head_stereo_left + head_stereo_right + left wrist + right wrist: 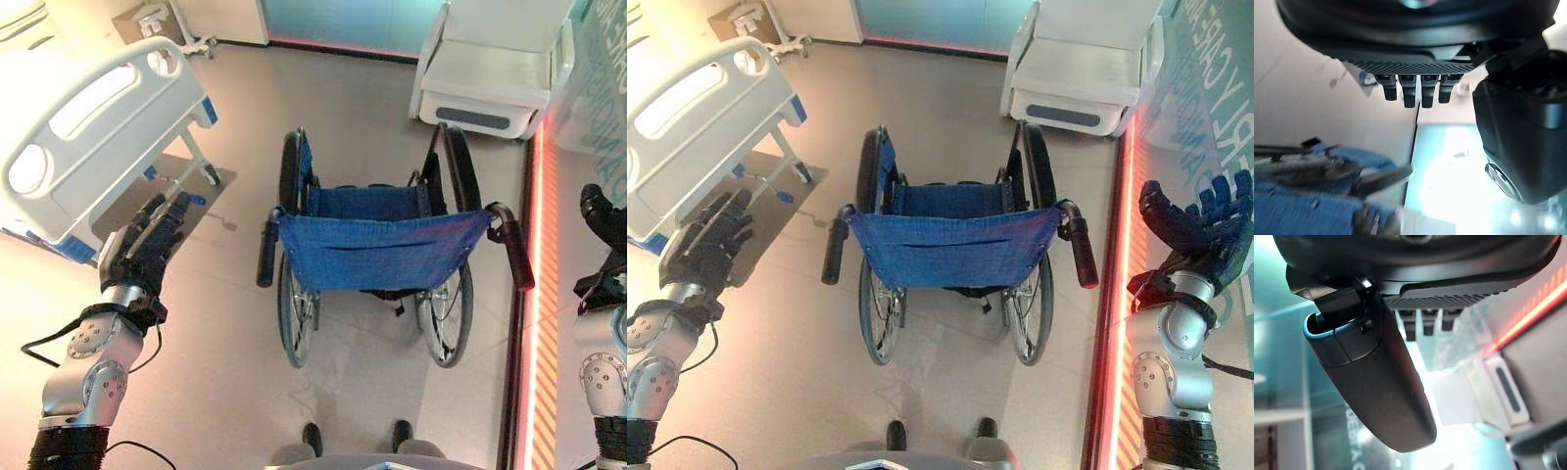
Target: Push the wheelchair next to the bed
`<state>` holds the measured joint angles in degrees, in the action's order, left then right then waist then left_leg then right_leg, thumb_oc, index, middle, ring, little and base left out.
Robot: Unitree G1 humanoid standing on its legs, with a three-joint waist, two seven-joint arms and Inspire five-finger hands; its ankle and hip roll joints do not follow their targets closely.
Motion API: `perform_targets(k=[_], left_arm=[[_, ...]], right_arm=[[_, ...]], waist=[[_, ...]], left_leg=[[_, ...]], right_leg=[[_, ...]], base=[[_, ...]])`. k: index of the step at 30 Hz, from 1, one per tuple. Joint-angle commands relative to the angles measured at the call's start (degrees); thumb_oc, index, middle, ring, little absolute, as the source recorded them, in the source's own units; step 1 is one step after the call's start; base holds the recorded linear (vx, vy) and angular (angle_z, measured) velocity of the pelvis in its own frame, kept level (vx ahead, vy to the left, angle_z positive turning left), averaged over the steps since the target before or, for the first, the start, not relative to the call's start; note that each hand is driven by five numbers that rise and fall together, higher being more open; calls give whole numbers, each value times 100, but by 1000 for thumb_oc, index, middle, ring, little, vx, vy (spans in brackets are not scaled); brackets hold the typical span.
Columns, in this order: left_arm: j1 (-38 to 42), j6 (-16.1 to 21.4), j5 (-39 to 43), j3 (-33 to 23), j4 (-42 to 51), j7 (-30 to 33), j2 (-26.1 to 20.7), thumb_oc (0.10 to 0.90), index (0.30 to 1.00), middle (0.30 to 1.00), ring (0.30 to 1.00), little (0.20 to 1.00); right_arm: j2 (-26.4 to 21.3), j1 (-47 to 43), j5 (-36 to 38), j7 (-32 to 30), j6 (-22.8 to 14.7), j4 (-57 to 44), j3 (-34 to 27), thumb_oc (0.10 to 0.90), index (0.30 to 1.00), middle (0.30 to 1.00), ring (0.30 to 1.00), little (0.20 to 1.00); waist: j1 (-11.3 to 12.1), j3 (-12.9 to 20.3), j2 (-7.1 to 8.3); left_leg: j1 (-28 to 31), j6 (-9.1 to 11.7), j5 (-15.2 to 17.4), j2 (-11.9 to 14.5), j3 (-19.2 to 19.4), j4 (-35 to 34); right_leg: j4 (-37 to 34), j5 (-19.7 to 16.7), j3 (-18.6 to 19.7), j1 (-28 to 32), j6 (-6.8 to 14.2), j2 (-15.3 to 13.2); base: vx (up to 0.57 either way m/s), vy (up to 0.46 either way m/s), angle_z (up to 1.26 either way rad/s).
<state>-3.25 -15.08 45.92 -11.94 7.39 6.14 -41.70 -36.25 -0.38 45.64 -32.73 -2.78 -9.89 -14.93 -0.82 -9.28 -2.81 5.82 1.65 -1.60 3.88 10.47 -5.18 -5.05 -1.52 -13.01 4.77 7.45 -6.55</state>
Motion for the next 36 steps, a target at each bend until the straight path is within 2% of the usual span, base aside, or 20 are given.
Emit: perform_targets(k=[1,8,17,22,24,29,31,36], left_arm=[[928,89,201,-134,337,-296,-787,800,900,900,900,900],[1357,-711,1006,297,471,-539,-1226,800,900,900,900,900],[1497,-1018,1778,508,769,-325,-1624,800,900,900,900,900],[1576,-1308,1938,687,863,-353,-1873,800,900,900,900,900],[1626,-1471,1985,803,868,-325,-2033,800,900,900,900,900],[1815,-1616,2101,981,766,-378,-2369,800,900,900,900,900],[1951,-1639,2316,1077,732,-400,-2539,800,900,900,900,900],[2037,-1702,2743,1209,807,-471,-2652,800,900,900,900,900]], right_arm=[[-806,-932,268,535,-237,-685,-10,800,900,900,900,900],[-1118,-1247,1008,659,686,-1037,438,800,900,900,900,900],[-1490,-1126,1104,512,1136,-1071,505,800,900,900,900,900],[-1900,-1052,1070,298,1893,-806,549,800,900,900,900,900],[-2142,-1080,914,182,2016,-605,610,800,900,900,900,900],[-2617,-1274,654,26,2122,-328,687,800,900,900,900,900],[-2849,-1393,904,155,2221,-310,765,800,900,900,900,900],[-2980,-1463,1578,582,2427,-441,999,800,900,900,900,900]], waist=[[-19,269,128],[-58,226,158],[-98,209,187],[-110,145,210],[-101,118,223],[-84,60,238],[-79,38,255],[-63,35,265]], left_leg=[[-183,174,69,-32,187,87],[-216,191,47,-20,252,105],[-230,205,20,-5,341,102],[-275,211,-11,-5,356,122],[-289,210,-29,-3,354,130],[-316,211,-39,5,347,158],[-311,208,-42,-4,331,154],[-300,198,-45,-15,327,143]], right_leg=[[98,28,-6,-66,24,-96],[104,11,12,-108,43,-62],[101,-16,-11,-135,68,-49],[136,-24,-17,-184,69,-42],[133,-29,-22,-184,69,-36],[147,-30,-24,-191,77,-28],[134,-41,-20,-180,81,-23],[128,-48,-41,-167,82,-25]], base=[[0,0,0],[0,0,0],[0,0,0],[-21,-2,0],[-16,-2,0],[0,0,0],[0,0,0],[0,0,0]])
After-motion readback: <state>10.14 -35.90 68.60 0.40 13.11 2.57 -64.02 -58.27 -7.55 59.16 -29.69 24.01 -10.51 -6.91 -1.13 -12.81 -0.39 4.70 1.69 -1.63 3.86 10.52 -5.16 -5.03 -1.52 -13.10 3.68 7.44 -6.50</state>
